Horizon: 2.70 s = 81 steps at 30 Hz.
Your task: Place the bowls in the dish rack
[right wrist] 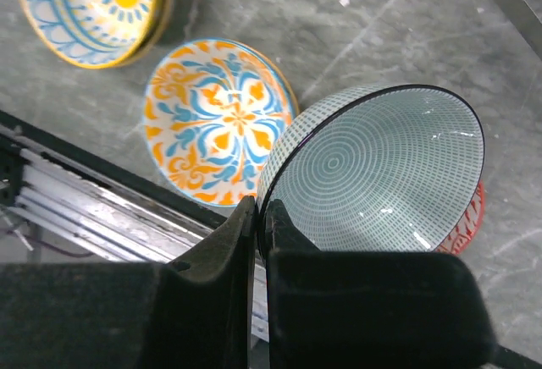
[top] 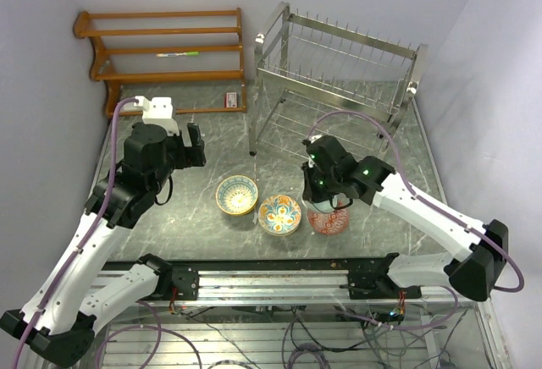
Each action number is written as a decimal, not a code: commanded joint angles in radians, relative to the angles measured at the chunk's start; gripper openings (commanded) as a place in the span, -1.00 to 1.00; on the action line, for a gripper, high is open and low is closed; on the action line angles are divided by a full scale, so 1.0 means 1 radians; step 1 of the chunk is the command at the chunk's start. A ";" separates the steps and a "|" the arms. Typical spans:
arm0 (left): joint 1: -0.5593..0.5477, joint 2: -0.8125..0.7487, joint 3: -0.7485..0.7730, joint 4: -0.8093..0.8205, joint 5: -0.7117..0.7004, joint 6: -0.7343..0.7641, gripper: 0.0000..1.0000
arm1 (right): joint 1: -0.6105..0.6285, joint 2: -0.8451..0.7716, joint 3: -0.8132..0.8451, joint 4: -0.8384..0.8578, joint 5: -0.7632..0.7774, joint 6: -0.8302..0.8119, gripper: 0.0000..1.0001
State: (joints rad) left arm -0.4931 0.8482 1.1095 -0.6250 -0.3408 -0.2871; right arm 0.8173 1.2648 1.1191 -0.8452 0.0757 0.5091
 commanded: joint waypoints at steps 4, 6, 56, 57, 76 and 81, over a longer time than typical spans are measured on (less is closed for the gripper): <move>-0.004 -0.016 0.036 0.016 -0.024 -0.021 0.98 | -0.006 -0.037 -0.014 0.187 -0.178 0.016 -1.00; -0.004 -0.012 0.048 0.010 -0.028 -0.016 0.98 | -0.004 -0.034 -0.030 0.256 -0.228 0.035 -1.00; -0.004 0.187 0.287 0.084 -0.035 0.275 0.98 | -0.311 0.436 -0.228 1.749 -0.472 0.664 -1.00; -0.005 0.191 0.289 0.087 -0.035 0.276 0.98 | -0.317 0.453 -0.217 1.753 -0.466 0.664 -1.00; -0.005 0.197 0.235 0.108 -0.027 0.250 0.98 | -0.464 0.723 0.011 1.909 -0.462 0.696 -1.00; -0.005 0.190 0.208 0.117 -0.030 0.247 0.98 | -0.498 0.833 0.084 1.962 -0.461 0.727 -1.00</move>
State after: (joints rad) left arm -0.4931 1.0489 1.3418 -0.5480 -0.3595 -0.0372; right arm 0.3489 2.0422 1.1316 0.9817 -0.3893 1.2106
